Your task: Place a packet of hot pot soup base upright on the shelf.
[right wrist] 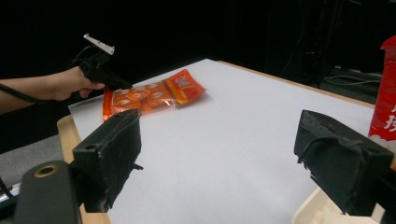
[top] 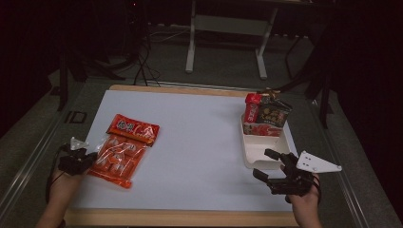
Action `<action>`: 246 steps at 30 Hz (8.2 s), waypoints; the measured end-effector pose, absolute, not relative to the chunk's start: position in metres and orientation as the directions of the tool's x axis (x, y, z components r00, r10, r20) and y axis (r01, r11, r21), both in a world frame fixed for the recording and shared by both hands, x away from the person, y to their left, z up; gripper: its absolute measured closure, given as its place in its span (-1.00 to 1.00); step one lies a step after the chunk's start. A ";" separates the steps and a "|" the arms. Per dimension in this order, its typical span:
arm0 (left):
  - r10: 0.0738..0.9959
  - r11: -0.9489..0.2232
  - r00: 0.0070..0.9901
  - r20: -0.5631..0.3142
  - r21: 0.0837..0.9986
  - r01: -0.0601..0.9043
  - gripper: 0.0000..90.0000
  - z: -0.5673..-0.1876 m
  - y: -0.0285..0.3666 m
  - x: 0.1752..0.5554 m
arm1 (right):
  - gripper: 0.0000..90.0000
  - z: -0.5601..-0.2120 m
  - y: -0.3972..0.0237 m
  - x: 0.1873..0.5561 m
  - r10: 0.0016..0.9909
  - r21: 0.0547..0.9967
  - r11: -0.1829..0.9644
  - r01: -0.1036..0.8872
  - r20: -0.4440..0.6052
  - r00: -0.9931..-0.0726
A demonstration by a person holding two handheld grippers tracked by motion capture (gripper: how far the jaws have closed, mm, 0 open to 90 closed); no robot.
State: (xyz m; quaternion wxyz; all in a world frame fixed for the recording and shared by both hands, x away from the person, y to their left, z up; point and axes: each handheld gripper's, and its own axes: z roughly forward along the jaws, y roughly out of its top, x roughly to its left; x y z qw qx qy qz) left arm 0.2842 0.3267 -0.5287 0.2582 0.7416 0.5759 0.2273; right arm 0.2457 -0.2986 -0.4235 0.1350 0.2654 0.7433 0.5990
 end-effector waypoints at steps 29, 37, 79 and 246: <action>0.875 -0.361 0.484 -0.019 0.641 0.677 1.00 -0.523 0.227 0.289 | -0.67 -0.424 -0.297 0.245 0.543 0.961 0.150 0.234 0.118 -0.831; 0.878 -0.346 0.478 -0.035 0.643 0.683 1.00 -0.521 0.225 0.292 | -0.67 -0.425 -0.298 0.245 0.542 0.961 0.147 0.234 0.119 -0.832; 0.927 -0.294 0.375 0.004 0.630 0.719 1.00 -0.525 0.232 0.350 | -0.67 -0.431 -0.296 0.246 0.536 0.957 0.158 0.243 0.123 -0.835; 0.824 -0.253 0.532 -0.196 0.713 0.654 -0.38 -0.537 0.111 0.402 | -0.67 -0.436 -0.290 0.241 0.512 0.954 0.197 0.227 0.097 -0.853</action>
